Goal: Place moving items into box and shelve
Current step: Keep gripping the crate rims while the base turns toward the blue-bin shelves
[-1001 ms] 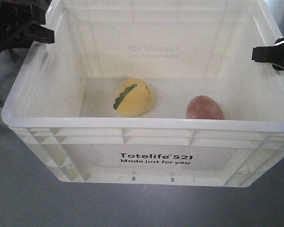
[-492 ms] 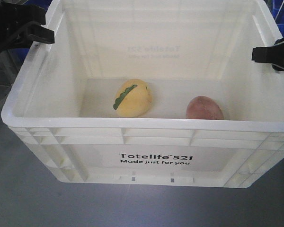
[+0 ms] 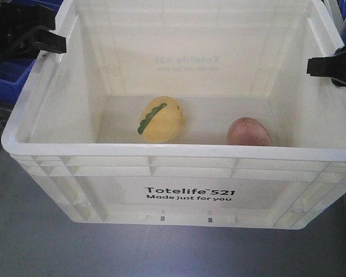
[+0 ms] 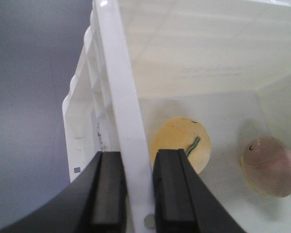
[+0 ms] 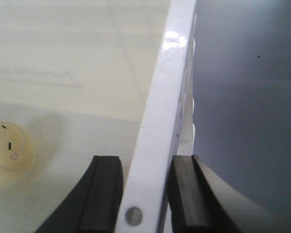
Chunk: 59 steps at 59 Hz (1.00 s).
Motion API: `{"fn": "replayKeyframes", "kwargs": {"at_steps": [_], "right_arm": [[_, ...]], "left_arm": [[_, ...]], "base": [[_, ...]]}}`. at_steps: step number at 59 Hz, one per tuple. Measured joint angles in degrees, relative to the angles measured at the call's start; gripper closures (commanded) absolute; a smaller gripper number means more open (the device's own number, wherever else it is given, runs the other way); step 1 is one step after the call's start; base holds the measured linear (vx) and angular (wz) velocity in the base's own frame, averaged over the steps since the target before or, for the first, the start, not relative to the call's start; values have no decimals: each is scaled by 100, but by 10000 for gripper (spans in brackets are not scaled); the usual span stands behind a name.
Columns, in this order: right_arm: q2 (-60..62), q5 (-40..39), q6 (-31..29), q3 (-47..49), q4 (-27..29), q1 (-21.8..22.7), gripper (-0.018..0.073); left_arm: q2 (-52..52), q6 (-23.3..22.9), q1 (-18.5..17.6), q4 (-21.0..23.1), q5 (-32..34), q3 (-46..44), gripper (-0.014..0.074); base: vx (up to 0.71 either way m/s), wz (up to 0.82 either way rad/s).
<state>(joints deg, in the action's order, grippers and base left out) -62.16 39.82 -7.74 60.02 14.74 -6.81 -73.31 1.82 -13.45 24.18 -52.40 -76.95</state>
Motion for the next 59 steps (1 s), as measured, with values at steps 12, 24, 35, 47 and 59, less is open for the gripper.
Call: {"fn": "replayKeyframes", "kwargs": {"at_steps": [12,24,35,47,59], "right_arm": [[0,6,0,0,-4,0,565],[0,6,0,0,-4,0,565],[0,6,0,0,-4,0,565],[0,6,0,0,-4,0,565],[0,6,0,0,-4,0,565]], "left_arm": [[0,-5,0,-6,-11,0,603],[0,-5,0,-6,-11,0,603],[0,-5,0,-6,-11,0,603],[0,-5,0,-6,-11,0,603],[0,-5,0,-6,-11,0,603]], "base": [[25,-12],[25,-11],[26,-14],[26,-16],[25,-16]]}}
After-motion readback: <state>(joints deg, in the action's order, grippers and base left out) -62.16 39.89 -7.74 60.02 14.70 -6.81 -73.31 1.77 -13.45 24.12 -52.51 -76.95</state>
